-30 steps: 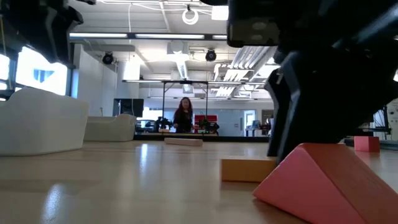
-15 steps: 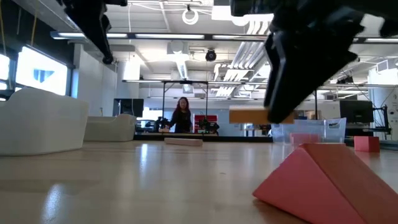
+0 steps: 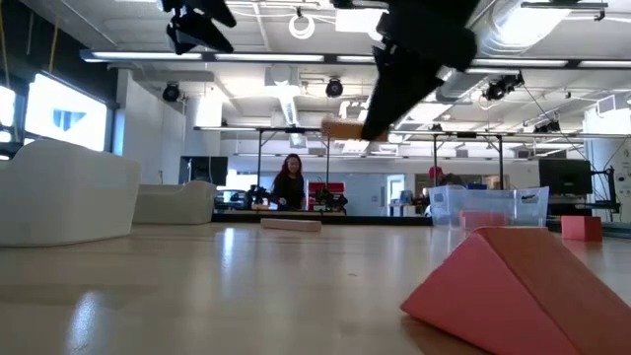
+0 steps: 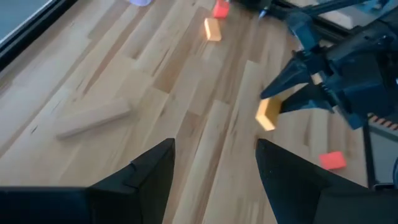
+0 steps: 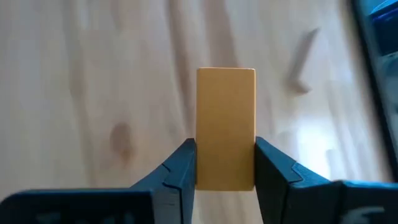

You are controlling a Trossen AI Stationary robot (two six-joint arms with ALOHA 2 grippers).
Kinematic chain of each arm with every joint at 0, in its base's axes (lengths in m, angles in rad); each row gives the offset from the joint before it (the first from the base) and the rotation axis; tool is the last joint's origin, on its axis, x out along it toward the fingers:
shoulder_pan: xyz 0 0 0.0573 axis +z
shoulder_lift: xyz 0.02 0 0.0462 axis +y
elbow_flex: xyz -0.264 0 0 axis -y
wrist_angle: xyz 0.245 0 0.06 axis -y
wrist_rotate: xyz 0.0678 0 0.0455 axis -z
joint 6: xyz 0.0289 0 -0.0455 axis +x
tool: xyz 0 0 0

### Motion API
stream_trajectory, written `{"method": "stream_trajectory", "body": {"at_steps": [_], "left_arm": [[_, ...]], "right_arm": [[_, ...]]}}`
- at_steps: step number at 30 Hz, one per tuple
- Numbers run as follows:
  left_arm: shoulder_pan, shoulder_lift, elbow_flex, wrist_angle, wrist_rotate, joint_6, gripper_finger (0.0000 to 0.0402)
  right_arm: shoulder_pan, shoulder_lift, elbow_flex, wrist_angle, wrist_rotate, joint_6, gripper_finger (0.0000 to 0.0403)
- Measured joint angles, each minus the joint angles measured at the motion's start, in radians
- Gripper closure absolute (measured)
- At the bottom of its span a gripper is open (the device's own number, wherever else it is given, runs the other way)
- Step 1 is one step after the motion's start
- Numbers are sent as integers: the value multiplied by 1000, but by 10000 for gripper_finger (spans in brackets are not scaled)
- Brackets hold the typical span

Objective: Sort & place blocks by color
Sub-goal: Put the yellow block into the gray bin

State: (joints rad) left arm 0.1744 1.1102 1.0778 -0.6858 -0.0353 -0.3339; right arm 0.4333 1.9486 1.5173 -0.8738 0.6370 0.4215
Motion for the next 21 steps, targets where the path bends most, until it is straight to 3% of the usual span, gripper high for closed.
{"method": "stream_trajectory", "body": {"at_steps": [6,21], "left_arm": [[43,28,-1,48,59,31,192],[60,144,0,177,175,-71,192]], "right_arm": [[-41,-42,0,49,98,-99,305],[-107,-59,0,389,282,-519,305]]}}
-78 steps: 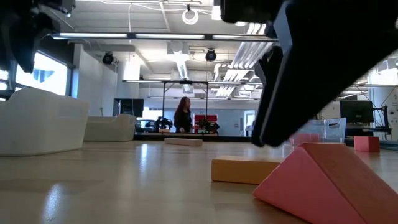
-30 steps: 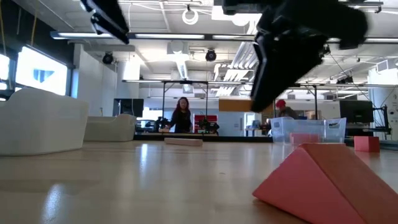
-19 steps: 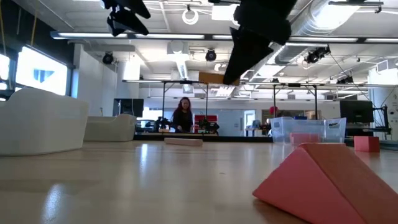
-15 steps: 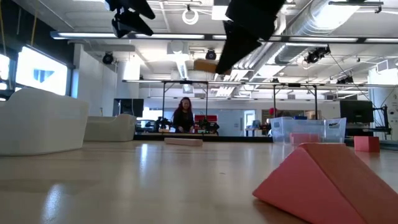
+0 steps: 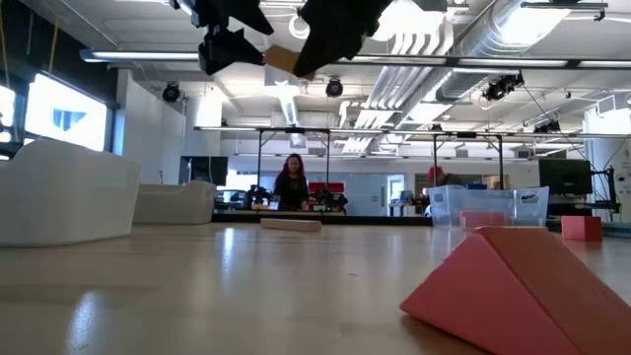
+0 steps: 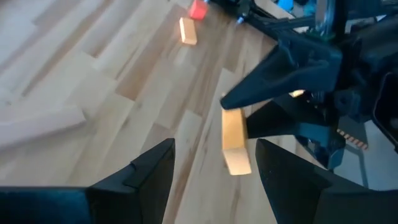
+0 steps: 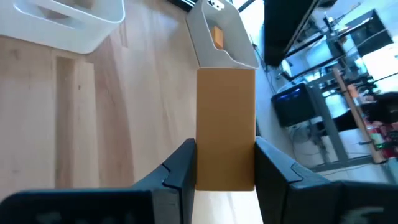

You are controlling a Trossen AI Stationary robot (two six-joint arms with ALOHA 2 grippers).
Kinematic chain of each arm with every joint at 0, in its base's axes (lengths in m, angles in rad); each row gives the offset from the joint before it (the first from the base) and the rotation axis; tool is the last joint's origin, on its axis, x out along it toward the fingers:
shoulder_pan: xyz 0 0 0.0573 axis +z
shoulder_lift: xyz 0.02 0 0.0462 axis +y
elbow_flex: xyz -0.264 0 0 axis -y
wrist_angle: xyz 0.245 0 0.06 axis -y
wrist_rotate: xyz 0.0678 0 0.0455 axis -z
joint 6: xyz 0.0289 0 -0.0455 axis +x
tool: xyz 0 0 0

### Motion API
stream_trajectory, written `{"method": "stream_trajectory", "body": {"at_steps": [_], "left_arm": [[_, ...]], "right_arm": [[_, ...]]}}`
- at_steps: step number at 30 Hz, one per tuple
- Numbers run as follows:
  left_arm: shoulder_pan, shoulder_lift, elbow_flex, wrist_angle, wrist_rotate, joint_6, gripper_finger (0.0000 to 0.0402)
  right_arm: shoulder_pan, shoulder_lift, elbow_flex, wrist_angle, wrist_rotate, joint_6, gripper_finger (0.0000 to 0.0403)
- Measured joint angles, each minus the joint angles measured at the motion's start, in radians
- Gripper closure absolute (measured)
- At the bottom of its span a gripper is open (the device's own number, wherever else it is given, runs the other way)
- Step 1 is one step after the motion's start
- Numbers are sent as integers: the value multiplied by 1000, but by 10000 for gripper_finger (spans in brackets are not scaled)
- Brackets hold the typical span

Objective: Sort & place blocks by color
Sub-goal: Put the yellow block into the gray bin

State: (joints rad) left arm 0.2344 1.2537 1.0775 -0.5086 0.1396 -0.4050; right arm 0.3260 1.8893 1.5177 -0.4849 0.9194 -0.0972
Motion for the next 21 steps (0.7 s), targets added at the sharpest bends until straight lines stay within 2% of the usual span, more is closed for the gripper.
{"method": "stream_trajectory", "body": {"at_steps": [8,15,21], "left_arm": [[-7,65,-1,19,7,-3,192],[-6,103,-1,71,8,20,193],[-6,108,-1,80,15,49,217]], "right_arm": [[-32,0,0,20,-1,-39,305],[-32,0,0,49,50,-80,305],[-33,1,0,49,42,-62,305]]}}
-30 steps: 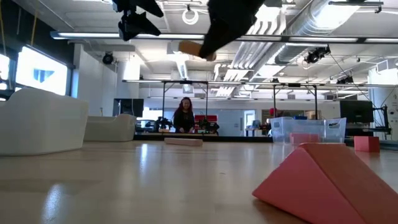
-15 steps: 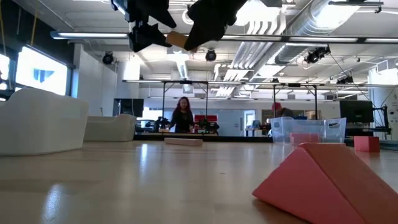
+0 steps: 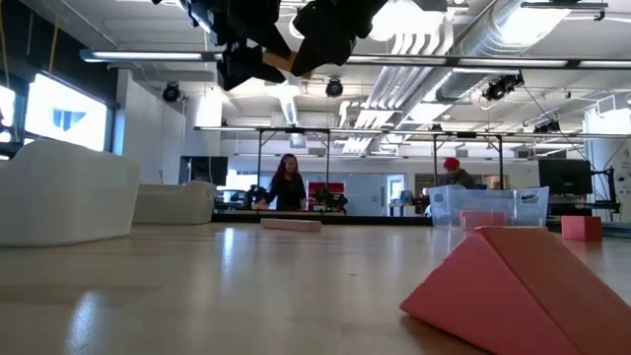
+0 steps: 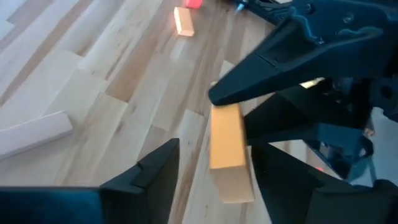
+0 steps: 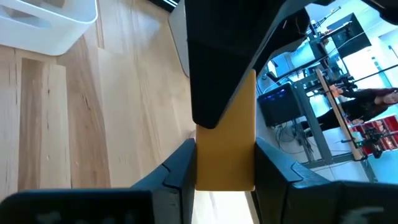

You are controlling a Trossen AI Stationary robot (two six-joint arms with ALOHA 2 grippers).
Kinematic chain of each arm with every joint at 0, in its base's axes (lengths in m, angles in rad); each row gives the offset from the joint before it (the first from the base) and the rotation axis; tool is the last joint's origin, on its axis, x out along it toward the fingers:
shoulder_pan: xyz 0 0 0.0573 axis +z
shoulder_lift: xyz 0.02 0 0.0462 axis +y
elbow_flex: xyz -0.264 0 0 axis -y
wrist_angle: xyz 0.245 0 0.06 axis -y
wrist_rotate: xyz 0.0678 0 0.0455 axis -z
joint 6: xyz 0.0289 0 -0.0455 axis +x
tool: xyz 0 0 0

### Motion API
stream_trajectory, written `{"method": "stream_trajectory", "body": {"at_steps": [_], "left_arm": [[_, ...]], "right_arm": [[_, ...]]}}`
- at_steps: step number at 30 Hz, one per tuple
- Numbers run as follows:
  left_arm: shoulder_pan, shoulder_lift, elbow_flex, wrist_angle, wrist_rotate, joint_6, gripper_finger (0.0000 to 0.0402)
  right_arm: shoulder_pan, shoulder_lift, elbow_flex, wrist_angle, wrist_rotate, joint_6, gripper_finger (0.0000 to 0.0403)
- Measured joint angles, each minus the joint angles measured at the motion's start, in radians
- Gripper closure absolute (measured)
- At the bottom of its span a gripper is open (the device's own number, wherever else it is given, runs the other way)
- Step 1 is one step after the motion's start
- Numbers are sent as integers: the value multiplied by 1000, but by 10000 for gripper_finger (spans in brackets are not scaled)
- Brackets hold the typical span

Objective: Sort & place blocks by color
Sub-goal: Put the yellow block into the gray bin

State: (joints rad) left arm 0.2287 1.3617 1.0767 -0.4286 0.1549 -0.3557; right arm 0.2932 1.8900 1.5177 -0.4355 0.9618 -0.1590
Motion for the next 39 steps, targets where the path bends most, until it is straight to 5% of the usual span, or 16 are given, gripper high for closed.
{"method": "stream_trajectory", "body": {"at_steps": [14,24,39], "left_arm": [[2,0,0,21,31,114,368],[17,0,0,-84,-172,226,362],[259,-29,1,-326,-385,370,361]], "right_arm": [[-2,0,0,-1,7,-2,308],[-3,1,0,-3,-17,5,219],[-37,1,0,-89,-90,206,211]]}}
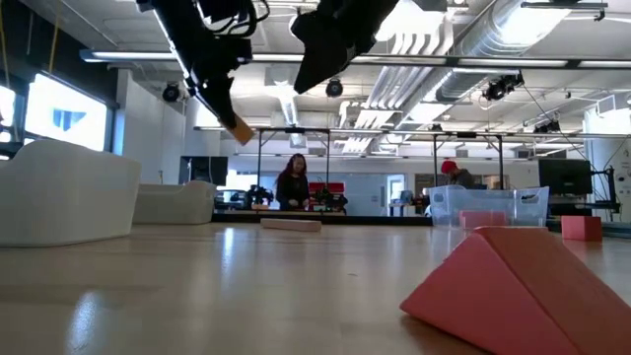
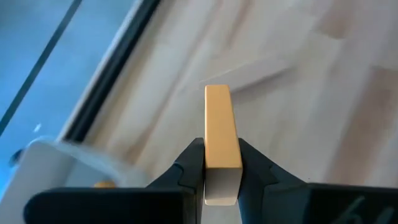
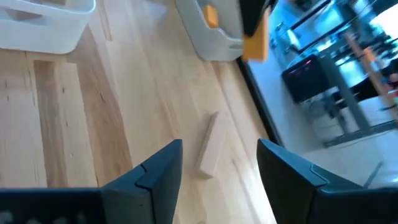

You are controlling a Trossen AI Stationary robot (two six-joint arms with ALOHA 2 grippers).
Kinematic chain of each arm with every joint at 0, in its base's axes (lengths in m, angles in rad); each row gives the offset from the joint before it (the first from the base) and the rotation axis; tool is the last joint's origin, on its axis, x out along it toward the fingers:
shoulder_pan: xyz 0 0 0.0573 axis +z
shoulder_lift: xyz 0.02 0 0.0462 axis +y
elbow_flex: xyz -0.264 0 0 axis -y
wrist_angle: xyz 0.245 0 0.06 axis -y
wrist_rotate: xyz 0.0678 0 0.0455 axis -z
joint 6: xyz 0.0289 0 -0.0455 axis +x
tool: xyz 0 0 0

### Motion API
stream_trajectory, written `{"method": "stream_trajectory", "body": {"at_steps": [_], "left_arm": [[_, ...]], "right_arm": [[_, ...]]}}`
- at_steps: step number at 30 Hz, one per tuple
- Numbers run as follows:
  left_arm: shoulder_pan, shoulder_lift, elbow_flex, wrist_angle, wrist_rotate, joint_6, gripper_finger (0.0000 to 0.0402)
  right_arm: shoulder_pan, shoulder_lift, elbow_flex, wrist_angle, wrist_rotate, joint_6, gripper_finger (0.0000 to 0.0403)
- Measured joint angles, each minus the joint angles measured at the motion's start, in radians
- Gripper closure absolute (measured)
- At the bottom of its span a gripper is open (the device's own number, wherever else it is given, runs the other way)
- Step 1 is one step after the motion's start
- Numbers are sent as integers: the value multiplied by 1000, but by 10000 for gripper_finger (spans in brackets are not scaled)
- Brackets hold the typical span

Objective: Sort & place blocks by color
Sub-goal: Put the yellow block into the gray bin

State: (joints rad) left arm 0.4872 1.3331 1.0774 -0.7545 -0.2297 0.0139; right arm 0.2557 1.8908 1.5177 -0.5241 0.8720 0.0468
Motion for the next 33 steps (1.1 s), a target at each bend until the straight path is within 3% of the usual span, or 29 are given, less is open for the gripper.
{"method": "stream_trajectory", "body": {"at_steps": [12,24,33], "left_arm": [[290,0,0,-42,-35,43,360],[481,1,0,-117,-44,43,360],[536,15,0,-122,19,43,360]], "right_arm": [[-84,0,0,-39,-196,146,210],[-86,0,0,-272,-519,325,210],[-44,0,0,-550,-528,477,210]]}}
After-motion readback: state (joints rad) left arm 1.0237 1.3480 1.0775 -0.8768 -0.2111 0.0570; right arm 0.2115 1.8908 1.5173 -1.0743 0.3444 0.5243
